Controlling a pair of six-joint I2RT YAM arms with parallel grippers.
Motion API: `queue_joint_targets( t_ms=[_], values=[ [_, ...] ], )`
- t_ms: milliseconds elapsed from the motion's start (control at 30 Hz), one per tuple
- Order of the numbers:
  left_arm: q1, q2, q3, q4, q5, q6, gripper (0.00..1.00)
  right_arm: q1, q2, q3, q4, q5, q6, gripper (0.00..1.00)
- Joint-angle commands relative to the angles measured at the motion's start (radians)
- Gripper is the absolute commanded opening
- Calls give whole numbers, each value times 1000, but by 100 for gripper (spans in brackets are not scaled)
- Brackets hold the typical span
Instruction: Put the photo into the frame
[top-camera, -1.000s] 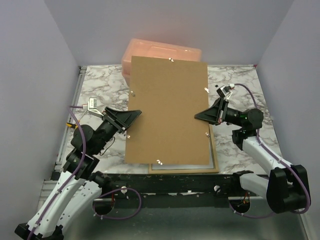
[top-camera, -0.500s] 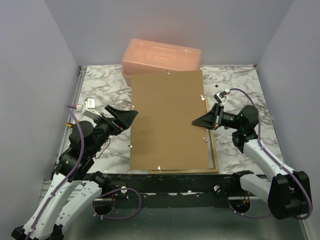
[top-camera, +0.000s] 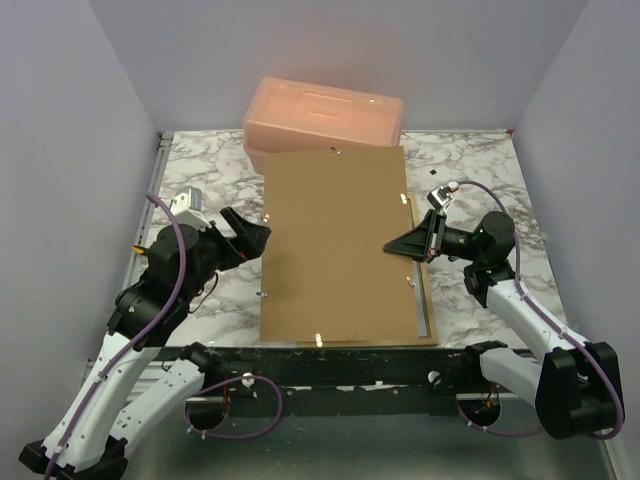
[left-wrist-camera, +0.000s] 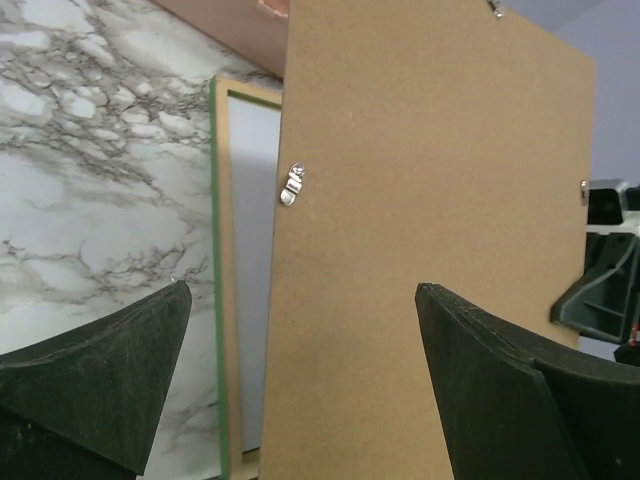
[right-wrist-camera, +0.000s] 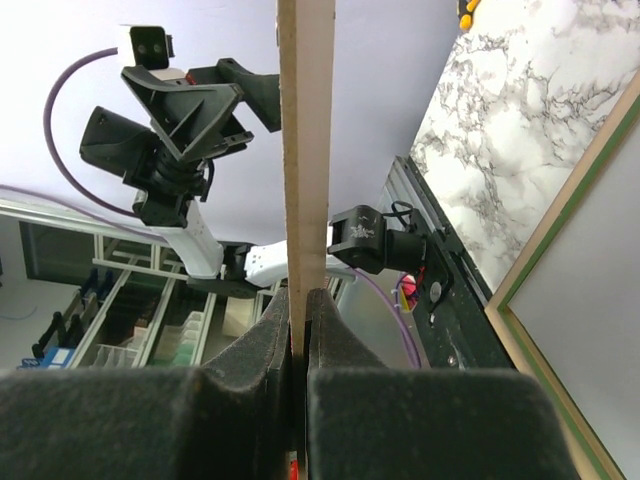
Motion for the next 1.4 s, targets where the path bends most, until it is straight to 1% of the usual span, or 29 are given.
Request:
queue_joint_targets(
  t_ms=[0, 100, 167, 233, 267, 333, 400, 533, 567, 700, 800, 900, 1067, 1167, 1267, 1367],
  values=[
    [5, 2, 47, -169, -32, 61, 98, 3, -14, 27, 50, 12, 12, 1],
    [5, -10, 46, -233, -31, 39, 97, 2, -11, 34, 56, 32, 26, 1],
    [5, -19, 45, -287, -61, 29, 92, 3, -3, 42, 64, 40, 32, 1],
    [5, -22, 54, -353, -115, 16, 86, 2, 5, 44, 84, 48, 49, 0],
    [5, -18, 62, -382, -143, 15, 82, 2, 8, 44, 97, 54, 59, 0],
    [5, 1, 81, -449, -186, 18, 76, 2, 15, 43, 118, 60, 76, 0],
    [5, 29, 101, -504, -201, 33, 66, 2, 23, 45, 136, 64, 91, 1],
    [5, 68, 97, -546, -145, 62, 47, 2, 33, 46, 165, 75, 115, 0],
    [5, 68, 86, -543, -119, 66, 41, 1, 34, 46, 170, 79, 119, 0],
    [4, 59, 22, -488, 2, 81, 26, 2, 36, 41, 191, 84, 136, 1],
    [2, 73, -19, -445, 73, 85, 23, 2, 40, 44, 196, 83, 139, 1],
    [-4, 92, -29, -408, 97, 82, 21, 1, 42, 46, 196, 79, 137, 0],
    [-12, 114, 9, -376, 70, 79, 19, 1, 41, 34, 195, 74, 138, 0],
    [-18, 145, 29, -347, 76, 85, 16, 2, 39, 23, 193, 74, 137, 1],
    [-41, 181, 49, -319, 70, 79, 14, 2, 33, 13, 192, 73, 134, 0],
    [-70, 218, 77, -315, 31, 74, 13, 2, 30, 9, 170, 71, 119, 1]
  ],
)
